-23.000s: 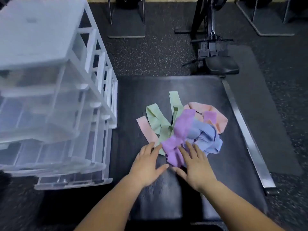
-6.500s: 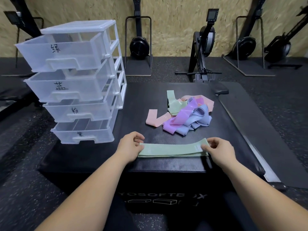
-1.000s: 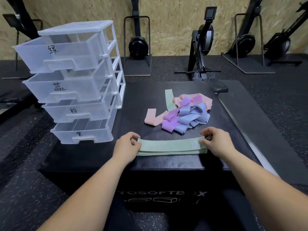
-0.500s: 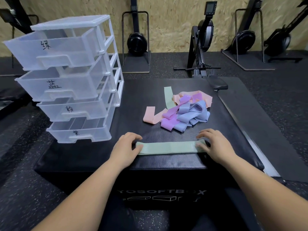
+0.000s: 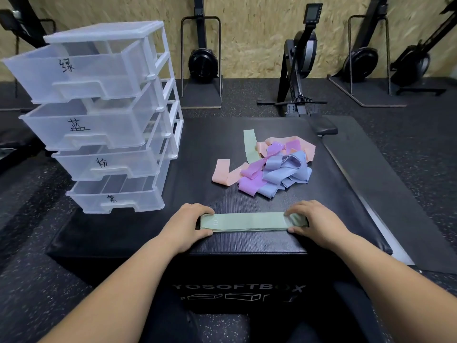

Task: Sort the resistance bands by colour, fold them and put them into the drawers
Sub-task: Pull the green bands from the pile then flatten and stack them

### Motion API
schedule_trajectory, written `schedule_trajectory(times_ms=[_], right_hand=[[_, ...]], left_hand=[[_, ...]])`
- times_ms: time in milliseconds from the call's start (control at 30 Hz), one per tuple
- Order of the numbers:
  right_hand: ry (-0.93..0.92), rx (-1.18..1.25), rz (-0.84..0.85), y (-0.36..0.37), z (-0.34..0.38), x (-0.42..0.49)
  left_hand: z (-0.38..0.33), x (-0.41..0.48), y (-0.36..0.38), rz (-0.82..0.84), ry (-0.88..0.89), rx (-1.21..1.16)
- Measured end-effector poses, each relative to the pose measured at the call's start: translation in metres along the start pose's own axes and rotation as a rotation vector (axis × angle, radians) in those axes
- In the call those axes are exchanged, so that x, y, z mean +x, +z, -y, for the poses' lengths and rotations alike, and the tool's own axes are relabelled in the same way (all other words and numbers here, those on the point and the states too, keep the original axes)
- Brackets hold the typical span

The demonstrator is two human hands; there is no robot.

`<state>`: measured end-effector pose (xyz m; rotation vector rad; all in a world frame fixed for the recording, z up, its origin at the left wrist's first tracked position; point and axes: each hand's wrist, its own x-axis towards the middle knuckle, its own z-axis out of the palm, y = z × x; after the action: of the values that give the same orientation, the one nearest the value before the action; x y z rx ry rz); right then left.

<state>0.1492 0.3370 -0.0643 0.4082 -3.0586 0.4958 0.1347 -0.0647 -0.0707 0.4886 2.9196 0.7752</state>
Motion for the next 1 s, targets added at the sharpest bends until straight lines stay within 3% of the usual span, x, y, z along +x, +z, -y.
schedule_trajectory(times_ms=[200,500,800,1000], right_hand=[[-0.011,0.046,0.005,-0.005,0.000,0.002],[0.006,0.072,-0.117,-0.019,0.020,0.062],[0.067,0.001,-0.025,-0.026,0.044,0.159],[0.005,-0.045,0.039,-0.013,0.048,0.209]], left_hand=[[0.000,0.008,-0.006,0.029,0.023,0.006],[-0.018,0.062,-0.026,-0.056,0.026,0.001],[-0.022,0.130,-0.013,-0.057,0.018,0.028],[-0.020,0.163,0.008,-0.021,0.006,0.029]])
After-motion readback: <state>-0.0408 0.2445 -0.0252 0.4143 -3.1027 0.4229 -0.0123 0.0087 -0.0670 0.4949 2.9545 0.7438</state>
